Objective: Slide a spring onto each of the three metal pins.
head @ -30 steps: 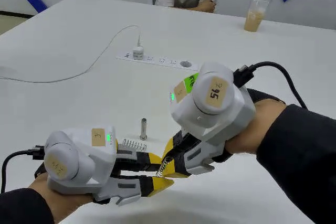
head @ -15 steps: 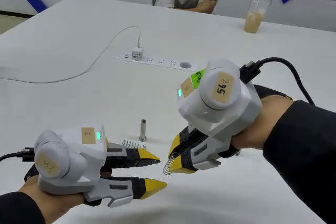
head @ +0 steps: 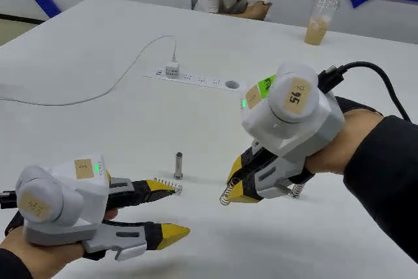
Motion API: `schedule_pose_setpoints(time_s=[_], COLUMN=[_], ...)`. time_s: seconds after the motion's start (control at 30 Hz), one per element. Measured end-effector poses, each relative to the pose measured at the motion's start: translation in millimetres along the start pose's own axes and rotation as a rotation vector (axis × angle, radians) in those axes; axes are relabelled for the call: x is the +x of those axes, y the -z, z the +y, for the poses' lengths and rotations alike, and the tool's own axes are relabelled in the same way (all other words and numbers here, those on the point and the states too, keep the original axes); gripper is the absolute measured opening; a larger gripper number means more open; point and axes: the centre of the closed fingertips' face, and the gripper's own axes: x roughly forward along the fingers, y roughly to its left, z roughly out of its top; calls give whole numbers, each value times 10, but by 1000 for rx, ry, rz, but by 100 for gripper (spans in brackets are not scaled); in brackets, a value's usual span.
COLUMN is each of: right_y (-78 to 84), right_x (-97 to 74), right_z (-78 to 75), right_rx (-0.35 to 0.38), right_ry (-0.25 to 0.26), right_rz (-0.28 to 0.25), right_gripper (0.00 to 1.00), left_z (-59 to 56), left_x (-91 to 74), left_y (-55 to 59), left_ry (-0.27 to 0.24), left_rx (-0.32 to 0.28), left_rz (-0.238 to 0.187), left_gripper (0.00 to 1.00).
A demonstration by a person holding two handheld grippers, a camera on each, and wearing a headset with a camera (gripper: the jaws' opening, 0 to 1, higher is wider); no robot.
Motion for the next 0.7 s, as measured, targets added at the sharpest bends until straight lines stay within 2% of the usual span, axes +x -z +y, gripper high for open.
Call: schedule_pose_setpoints(time_s=[0.2, 0.4, 0.7], right_y=[41, 94, 186], right_x=[-64, -136, -132], right_z=[-106, -275, -458], right_rx=[14, 26, 53], right_ry=[24, 57, 80], right_rz=[5, 15, 39], right_gripper=[12, 12, 12], left_z=[26, 47, 69], left_x=[-24, -39, -60], left_y=[14, 40, 58], left_ry=[-17, -28, -40], left_rx=[-15, -27, -38], left_rz=[-4, -4, -6], left_gripper=[44, 47, 49])
